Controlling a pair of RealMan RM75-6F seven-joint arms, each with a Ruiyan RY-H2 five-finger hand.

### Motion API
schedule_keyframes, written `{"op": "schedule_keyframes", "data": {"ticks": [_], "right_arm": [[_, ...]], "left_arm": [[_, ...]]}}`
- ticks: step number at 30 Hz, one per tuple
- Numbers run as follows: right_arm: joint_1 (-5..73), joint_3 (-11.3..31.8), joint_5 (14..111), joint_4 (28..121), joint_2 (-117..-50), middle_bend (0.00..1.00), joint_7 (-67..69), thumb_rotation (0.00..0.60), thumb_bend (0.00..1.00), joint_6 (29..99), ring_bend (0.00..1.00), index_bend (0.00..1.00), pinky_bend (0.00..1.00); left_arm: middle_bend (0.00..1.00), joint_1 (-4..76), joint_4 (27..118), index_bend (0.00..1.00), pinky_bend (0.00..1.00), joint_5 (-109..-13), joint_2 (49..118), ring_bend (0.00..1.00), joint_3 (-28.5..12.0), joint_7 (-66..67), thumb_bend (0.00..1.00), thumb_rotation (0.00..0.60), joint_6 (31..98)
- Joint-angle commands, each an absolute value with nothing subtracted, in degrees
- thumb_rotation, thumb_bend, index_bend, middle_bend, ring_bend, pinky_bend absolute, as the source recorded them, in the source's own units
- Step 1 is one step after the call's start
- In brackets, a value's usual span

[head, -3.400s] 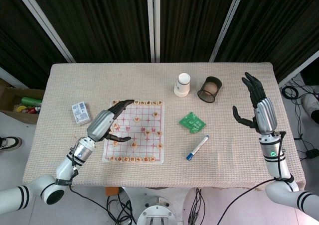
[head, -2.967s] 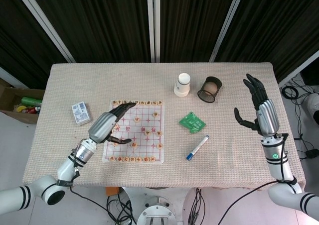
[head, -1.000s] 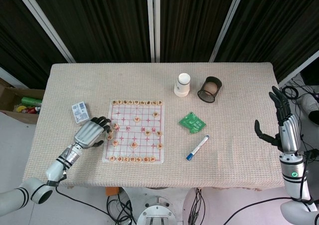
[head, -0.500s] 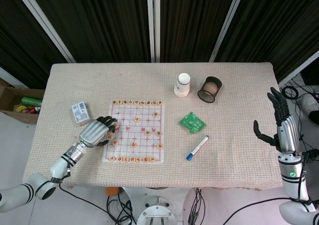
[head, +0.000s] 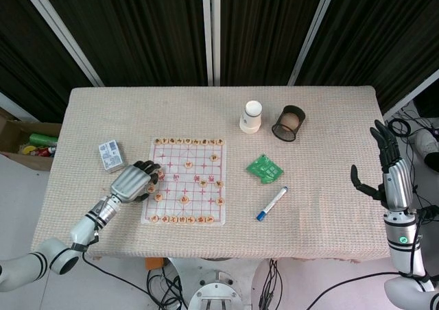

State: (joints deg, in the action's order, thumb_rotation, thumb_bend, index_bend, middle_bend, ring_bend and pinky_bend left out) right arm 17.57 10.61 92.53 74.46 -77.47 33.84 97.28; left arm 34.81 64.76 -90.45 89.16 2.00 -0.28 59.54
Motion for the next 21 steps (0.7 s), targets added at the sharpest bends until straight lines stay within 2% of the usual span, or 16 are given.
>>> {"op": "schedule_keyframes", "data": {"ticks": [1, 9, 21], "right_arm": [[17.51, 10.61, 92.38, 74.1, -77.64, 0.0, 34.02, 0.6, 0.45, 97.19, 0.0, 0.0, 0.0], [17.37, 10.76, 92.13, 73.08, -77.91, 0.0, 34.6, 0.6, 0.46, 97.22, 0.0, 0.0, 0.0], [17.25, 10.87, 92.16, 72.18, -78.19, 0.0, 35.04, 0.6, 0.46, 97.44, 0.0, 0.0, 0.0]], "left_arm": [[0.17, 34.99, 64.8, 0.47, 0.27, -90.28, 89.13, 0.15, 2.0, -0.05, 0.23, 0.6, 59.11], [0.17, 35.68, 66.01, 0.47, 0.27, -89.45, 88.5, 0.14, 2.11, 1.5, 0.31, 0.6, 56.95], [0.17, 35.46, 67.11, 0.53, 0.27, -88.36, 87.98, 0.14, 1.86, 1.97, 0.33, 0.6, 56.74]]}}
